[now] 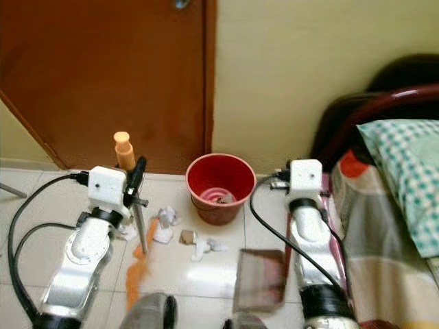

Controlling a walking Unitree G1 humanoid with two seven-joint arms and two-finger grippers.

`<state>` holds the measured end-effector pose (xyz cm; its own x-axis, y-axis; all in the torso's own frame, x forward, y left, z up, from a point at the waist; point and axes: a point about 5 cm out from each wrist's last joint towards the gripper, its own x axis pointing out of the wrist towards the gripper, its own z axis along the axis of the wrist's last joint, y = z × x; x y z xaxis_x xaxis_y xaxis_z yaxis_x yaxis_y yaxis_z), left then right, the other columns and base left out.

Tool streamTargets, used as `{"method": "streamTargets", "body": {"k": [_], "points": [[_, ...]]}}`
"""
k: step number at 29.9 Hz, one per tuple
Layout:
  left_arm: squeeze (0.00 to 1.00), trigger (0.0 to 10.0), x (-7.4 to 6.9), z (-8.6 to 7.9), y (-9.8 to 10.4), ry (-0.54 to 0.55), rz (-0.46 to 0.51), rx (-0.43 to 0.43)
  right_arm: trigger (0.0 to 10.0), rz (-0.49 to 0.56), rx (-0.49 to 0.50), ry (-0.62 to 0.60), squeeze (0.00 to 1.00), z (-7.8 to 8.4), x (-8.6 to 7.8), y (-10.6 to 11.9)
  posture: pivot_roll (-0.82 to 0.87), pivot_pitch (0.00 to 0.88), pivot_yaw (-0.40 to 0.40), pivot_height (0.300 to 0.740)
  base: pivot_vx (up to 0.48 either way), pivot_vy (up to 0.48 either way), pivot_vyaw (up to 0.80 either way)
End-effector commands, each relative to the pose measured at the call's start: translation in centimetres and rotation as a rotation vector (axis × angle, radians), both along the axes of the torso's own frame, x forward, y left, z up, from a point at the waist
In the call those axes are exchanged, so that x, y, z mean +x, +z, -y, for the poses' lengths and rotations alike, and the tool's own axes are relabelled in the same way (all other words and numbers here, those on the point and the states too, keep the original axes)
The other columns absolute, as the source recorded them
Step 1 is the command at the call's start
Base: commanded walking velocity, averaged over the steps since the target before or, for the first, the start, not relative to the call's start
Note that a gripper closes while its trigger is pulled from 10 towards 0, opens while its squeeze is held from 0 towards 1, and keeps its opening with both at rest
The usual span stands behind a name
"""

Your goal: Sweep floor

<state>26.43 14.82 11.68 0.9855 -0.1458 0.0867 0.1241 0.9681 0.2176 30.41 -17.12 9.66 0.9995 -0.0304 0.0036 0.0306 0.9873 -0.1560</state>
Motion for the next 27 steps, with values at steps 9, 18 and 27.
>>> {"method": "streamTargets", "body": {"k": [9, 18, 27], "points": [[0.0, 10.0, -0.1, 0.9, 0.7, -0.048, 0.022, 0.013, 10.0, -0.09, 0.021, -0.04, 0.0, 0.5, 0.7, -1.4, 0.01, 0.148, -0.027, 0.74, 0.0, 0.0, 0.0], [0.0, 10.0, -0.2, 3.4, 0.8, -0.203, 0.002, -0.023, 10.0, -0.136, -0.042, 0.105, 0.0, -1.3, 2.3, -1.8, 0.02, 0.169, -0.022, 0.74, 0.0, 0.0, 0.0], [0.0, 10.0, -0.4, 5.5, 1.0, -0.33, -0.009, -0.032, 10.0, -0.084, -0.038, -0.054, 0.0, -2.2, 3.3, -1.5, 0.03, 0.154, -0.025, 0.74, 0.0, 0.0, 0.0]]}}
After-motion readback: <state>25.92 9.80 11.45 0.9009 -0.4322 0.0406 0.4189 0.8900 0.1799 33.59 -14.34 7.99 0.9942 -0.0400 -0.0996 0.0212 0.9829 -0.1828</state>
